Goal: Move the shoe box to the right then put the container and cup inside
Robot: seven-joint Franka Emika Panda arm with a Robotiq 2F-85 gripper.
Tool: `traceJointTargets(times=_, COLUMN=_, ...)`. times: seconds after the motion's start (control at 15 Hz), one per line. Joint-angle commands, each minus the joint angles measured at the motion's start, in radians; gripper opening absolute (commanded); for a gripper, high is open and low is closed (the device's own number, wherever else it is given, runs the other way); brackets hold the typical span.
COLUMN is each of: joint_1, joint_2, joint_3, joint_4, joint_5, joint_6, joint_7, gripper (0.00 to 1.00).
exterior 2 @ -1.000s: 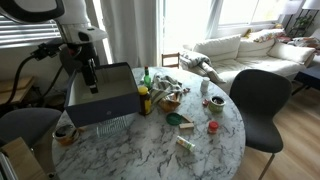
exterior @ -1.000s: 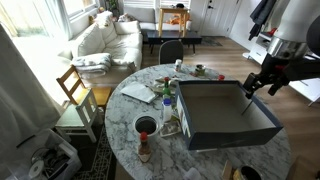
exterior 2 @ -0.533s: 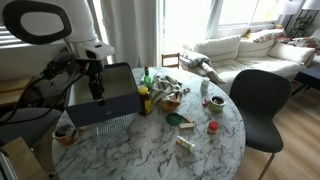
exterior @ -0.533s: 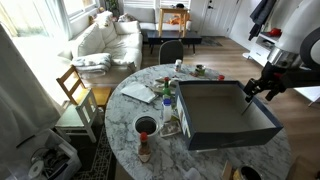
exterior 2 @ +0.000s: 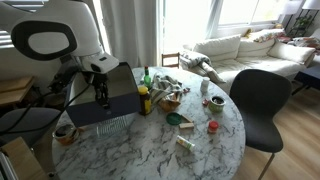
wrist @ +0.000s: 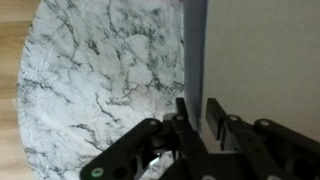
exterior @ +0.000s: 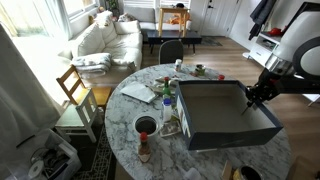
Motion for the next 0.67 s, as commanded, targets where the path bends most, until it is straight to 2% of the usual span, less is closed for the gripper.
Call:
traceJointTargets(times=0.0, joint_1=-0.013, joint_2=-0.014, joint_3=-0.024, joint_4=-0.016, joint_5=0.034, joint_6=0.01, joint_7=-0.052, gripper=0.01)
traceJointTargets(times=0.27, joint_1=-0.02, joint_2=-0.05, joint_3=-0.063, joint_4=-0.023, joint_5=0.057, joint_6=-0.001, joint_7=-0.151, gripper=0.01)
traceJointTargets(times=0.47, joint_1=-0.051, joint_2=-0.114, joint_3=-0.093, joint_4=-0.025, joint_5=0.033, joint_6=-0.03, joint_7=-0.219, gripper=0.01)
traceJointTargets(times=0.6, joint_1=-0.063, joint_2=-0.16, joint_3=-0.129, joint_4=-0.023, joint_5=0.039, joint_6=-0.054, joint_7=-0.31, gripper=0.01)
